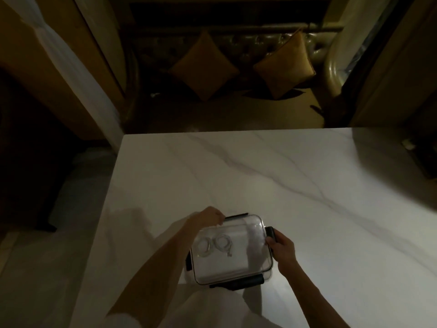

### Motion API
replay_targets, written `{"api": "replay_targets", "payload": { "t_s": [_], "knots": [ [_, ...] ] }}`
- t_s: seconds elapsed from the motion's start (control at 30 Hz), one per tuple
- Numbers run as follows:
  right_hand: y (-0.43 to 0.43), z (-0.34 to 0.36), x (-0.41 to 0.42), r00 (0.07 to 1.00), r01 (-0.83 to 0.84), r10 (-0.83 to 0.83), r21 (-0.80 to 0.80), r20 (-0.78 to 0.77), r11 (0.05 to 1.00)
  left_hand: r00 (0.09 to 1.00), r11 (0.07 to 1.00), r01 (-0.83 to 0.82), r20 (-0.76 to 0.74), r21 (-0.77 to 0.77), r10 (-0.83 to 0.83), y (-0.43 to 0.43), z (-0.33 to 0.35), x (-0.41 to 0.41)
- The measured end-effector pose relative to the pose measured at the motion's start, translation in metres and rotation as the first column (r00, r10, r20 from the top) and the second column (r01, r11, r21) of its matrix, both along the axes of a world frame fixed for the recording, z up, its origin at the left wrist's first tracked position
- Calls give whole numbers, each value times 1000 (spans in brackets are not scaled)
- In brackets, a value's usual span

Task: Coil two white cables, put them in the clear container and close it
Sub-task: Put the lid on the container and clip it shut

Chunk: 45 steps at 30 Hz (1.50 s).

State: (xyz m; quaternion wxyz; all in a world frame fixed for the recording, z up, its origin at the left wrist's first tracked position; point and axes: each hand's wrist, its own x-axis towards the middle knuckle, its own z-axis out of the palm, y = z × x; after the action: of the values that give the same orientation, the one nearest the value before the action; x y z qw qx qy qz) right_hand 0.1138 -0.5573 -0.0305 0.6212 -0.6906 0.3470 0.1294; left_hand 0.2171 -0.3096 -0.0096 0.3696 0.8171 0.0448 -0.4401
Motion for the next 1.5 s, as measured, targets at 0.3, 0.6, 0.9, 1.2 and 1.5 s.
{"api": "replay_targets", "payload": {
  "t_s": [0.3, 0.6, 0.9, 1.2, 1.5],
  "knots": [
    [-5, -15, 1, 998, -2, 0, -24, -56, 1000, 934, 974, -65, 358, 219, -19, 0, -15, -15],
    [-9, -23, -9, 986, -35, 36, 12, -164, 999, 716, 733, -680, 231, 22, 658, 32, -16, -139],
    [-3, -6, 38, 996, -82, 78, -87, -49, 993, 729, 750, -655, 335, 89, 597, 40, 13, -98],
    [-5, -12, 16, 984, -174, 176, -202, -5, 964, 793, 804, -573, 354, 156, 496, 45, 13, -116],
    [6, -4, 30, 981, -192, 193, -283, -23, 940, 815, 822, -545, 335, 165, 473, 48, 1, -99]
  ]
}}
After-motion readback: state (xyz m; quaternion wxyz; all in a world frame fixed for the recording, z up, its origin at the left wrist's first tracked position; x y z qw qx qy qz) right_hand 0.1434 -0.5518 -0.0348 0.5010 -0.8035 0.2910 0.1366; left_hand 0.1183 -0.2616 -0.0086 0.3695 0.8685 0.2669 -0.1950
